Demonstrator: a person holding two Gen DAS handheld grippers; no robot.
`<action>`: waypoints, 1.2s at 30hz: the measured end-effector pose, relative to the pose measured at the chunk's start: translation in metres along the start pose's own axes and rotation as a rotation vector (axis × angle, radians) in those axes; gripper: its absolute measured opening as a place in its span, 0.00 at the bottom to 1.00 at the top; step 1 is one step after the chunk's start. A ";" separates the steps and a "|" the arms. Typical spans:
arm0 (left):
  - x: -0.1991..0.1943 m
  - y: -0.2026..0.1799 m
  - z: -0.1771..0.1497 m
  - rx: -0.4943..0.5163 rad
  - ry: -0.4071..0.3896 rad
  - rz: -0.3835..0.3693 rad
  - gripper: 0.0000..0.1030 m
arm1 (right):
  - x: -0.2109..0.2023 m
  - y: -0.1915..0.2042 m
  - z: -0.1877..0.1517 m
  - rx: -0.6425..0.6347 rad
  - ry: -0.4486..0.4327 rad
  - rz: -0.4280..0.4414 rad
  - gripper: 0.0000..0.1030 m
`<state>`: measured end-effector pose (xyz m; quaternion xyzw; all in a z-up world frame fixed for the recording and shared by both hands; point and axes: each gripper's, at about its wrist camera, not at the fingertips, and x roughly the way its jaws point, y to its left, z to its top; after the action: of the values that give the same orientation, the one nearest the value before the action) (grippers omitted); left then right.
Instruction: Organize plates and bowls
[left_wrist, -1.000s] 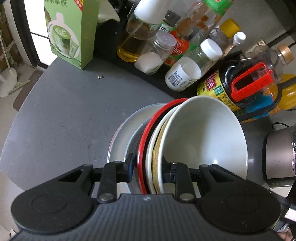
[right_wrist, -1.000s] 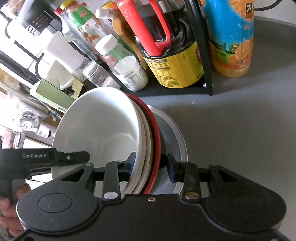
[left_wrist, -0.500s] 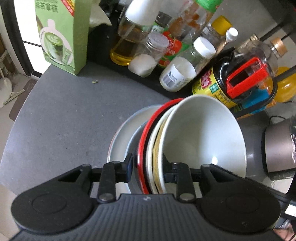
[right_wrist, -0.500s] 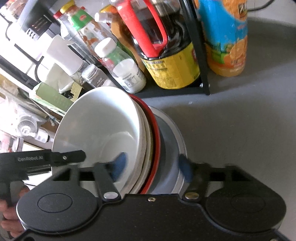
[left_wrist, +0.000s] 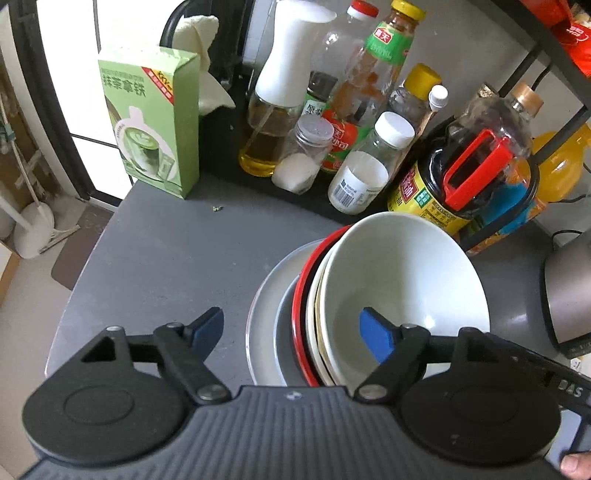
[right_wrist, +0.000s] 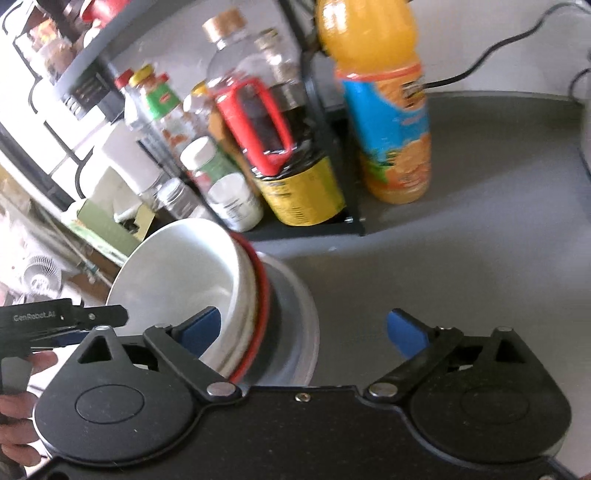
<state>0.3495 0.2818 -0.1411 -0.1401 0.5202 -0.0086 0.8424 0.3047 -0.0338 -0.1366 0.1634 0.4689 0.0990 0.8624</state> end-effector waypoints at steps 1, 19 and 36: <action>-0.002 -0.001 -0.001 0.000 -0.005 0.003 0.78 | -0.005 -0.005 -0.003 0.013 -0.006 -0.001 0.95; -0.100 -0.042 -0.073 0.041 -0.188 0.012 0.99 | -0.146 -0.067 -0.062 0.019 -0.189 0.001 1.00; -0.234 -0.071 -0.213 0.037 -0.336 0.067 1.00 | -0.270 -0.098 -0.127 -0.018 -0.282 -0.069 1.00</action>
<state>0.0641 0.2027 -0.0088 -0.1067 0.3761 0.0336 0.9198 0.0536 -0.1882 -0.0287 0.1518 0.3473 0.0493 0.9241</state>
